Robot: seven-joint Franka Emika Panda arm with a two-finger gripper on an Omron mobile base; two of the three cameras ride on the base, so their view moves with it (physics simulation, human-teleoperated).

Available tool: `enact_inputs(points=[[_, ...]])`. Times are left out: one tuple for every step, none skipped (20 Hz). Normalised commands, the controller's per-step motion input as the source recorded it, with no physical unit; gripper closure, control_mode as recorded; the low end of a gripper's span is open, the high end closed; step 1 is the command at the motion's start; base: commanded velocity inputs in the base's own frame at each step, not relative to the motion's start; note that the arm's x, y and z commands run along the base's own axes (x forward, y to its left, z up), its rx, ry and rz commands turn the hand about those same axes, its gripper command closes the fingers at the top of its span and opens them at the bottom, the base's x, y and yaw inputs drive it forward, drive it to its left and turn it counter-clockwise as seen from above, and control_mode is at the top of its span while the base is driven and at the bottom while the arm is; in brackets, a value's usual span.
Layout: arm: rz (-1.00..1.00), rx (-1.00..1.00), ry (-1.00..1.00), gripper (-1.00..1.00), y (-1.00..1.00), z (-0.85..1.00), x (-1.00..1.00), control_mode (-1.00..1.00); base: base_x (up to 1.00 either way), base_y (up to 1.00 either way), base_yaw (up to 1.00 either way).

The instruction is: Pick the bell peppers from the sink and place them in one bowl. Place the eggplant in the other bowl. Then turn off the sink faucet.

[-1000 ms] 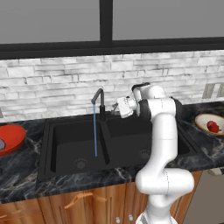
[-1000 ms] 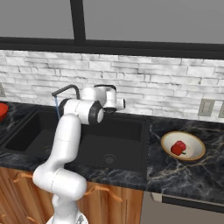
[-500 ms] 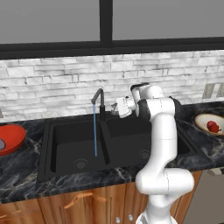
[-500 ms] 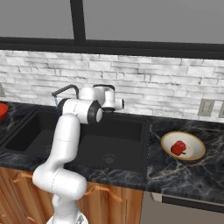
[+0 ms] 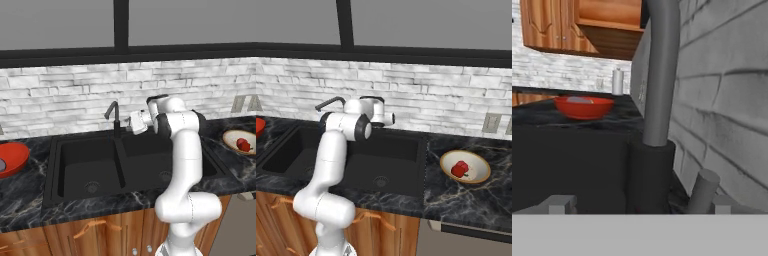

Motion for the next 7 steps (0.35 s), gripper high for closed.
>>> enact_inputs(points=[[0.0, 0.0, 0.0, -1.0, 0.73, 0.09, 0.0, -1.0, 0.0, 0.0, 0.0], [0.0, 0.0, 0.0, -1.0, 0.72, 0.01, 0.0, -1.0, 0.0, 0.0, 0.0], [0.0, 0.0, 0.0, -1.0, 0.68, 0.0, 0.01, -1.0, 0.0, 0.0, 0.0], [0.0, 0.0, 0.0, -1.0, 0.59, 0.0, 0.02, -1.0, 0.0, 0.0, 0.0], [0.0, 0.0, 0.01, -1.0, 0.46, 0.0, 0.11, -1.0, 0.0, 0.0, 0.0], [0.0, 0.0, 0.0, -1.0, 0.0, 0.0, 0.0, -1.0, 0.0, 0.0, 0.0], [0.0, 0.0, 0.0, -1.0, 0.0, 0.0, 0.0, -1.0, 0.0, 0.0, 0.0]])
